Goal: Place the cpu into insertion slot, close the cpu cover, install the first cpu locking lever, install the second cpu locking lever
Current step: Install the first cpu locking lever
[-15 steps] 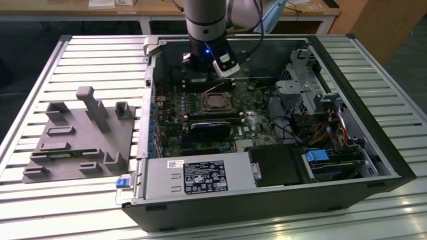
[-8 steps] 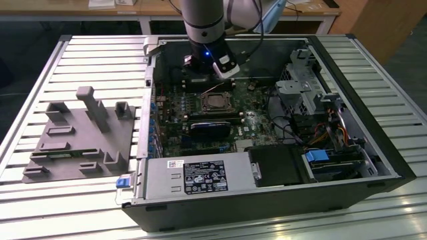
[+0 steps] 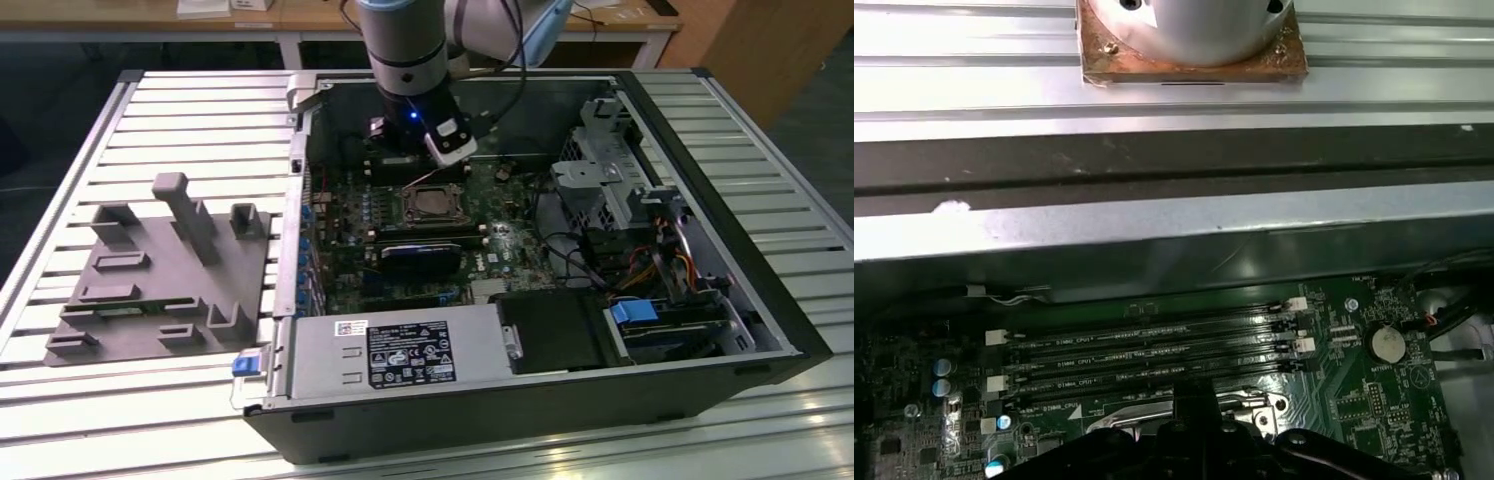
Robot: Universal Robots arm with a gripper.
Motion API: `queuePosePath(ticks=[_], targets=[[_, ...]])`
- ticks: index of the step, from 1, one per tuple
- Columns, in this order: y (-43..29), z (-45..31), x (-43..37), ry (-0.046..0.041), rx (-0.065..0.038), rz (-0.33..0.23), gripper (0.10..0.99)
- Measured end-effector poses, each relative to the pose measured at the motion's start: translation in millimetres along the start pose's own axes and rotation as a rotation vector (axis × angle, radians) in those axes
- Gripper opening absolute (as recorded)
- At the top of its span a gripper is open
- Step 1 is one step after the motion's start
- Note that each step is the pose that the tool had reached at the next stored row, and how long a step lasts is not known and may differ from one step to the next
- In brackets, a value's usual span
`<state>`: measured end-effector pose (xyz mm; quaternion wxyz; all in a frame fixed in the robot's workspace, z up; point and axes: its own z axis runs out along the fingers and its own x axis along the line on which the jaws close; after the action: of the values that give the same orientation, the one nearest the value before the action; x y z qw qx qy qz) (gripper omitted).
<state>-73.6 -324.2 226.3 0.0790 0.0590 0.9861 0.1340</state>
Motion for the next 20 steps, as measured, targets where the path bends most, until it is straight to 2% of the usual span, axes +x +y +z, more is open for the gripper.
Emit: queuePosePath(ticks=[8,15,20], targets=[[-0.3,3.5,-0.2,-0.0088,0.013,0.008,0.102],[0.6,7.5,-8.3,-0.011,0.017,0.014,0.102],[4.0,10.1,-8.5,-0.0117,0.019,0.015,0.102]])
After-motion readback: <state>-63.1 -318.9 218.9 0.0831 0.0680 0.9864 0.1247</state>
